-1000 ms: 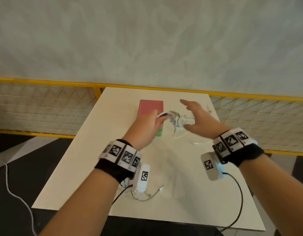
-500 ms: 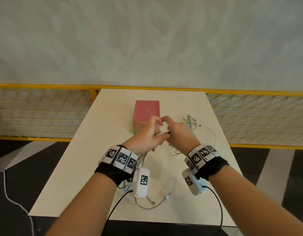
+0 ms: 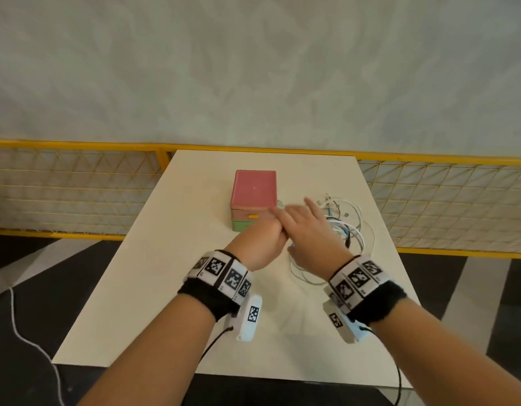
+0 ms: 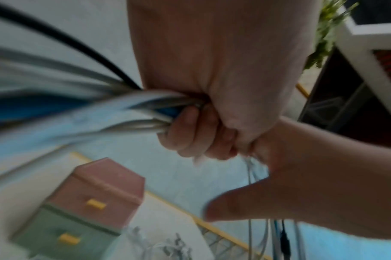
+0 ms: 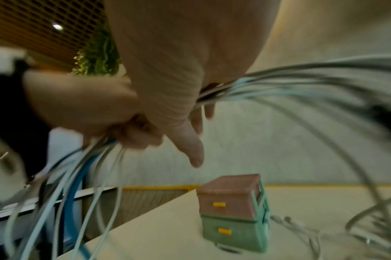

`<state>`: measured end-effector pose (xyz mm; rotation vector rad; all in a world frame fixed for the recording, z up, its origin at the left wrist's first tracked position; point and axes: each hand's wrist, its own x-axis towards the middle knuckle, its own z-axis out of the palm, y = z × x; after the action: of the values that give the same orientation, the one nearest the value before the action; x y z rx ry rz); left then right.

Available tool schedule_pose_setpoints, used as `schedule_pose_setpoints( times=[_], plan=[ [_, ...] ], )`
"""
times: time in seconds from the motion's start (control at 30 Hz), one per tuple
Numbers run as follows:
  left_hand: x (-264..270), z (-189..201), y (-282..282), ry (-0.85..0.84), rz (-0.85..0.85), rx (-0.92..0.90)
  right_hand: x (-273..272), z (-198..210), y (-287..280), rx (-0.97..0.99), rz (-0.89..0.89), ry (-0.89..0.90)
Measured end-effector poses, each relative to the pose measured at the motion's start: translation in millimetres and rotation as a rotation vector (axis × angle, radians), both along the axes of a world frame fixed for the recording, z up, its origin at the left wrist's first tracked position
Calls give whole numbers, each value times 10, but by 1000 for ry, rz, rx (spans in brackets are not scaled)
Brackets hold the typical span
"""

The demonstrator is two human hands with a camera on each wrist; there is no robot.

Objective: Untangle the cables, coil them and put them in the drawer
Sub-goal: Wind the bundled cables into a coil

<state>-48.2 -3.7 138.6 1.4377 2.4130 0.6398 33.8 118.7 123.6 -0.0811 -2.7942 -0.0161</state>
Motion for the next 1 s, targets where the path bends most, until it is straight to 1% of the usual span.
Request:
schedule_pose_setpoints(
  times=[0.03,0.07,0.1,0.17,0.23,0.27,0.3,0.37,0.4,0.43,0.47,0.5,0.57,0.6,0.67,0.73,0.8,0.87,0.93,1.0],
  plan=[
    [12,51,46,-2,-18,11,-20,-3,-33,-53,40,47],
    [7,82,66,-52,-39,38,-37,32,-26,-129,41,59],
    [-12,103,64,-107,-50,74,-36,91,10,-197,-3,42],
    [-82,108,-19,-154,-43,100,6,161,187,-330,-205,-42],
    [-165,84,-166,-209,-11,114,124,195,411,-507,-389,1],
    [-189,72,-239,-237,2,126,193,190,506,-573,-444,29],
    [-203,47,-295,-236,2,119,256,167,566,-595,-468,18],
    [-233,-61,-331,-206,33,83,325,96,613,-567,-459,-98],
    [-231,-99,-322,-185,60,75,334,60,594,-523,-459,-138],
    [-233,-133,-287,-162,79,67,337,53,535,-432,-447,-138],
    [-210,-144,-237,-137,82,71,322,52,457,-325,-395,-111],
    [-167,-148,-179,-109,69,82,290,52,358,-238,-299,-75],
    [-48,-90,-51,-79,7,75,195,44,123,-154,-68,-18],
    [4,-46,11,-76,-8,58,157,65,11,-163,-17,-24],
    [52,27,60,-137,-30,53,121,123,-61,-264,-48,-24],
    [8,62,-28,-236,-41,81,161,160,43,-331,-151,-24],
    [-46,61,-163,-274,-10,57,256,184,175,-406,-243,-2],
    [-29,69,-245,-255,8,31,320,151,227,-411,-263,-19],
    [20,89,-249,-201,13,-12,324,94,211,-354,-277,-102],
    [65,128,-209,-138,11,-62,298,72,160,-369,-240,-131]
  ],
)
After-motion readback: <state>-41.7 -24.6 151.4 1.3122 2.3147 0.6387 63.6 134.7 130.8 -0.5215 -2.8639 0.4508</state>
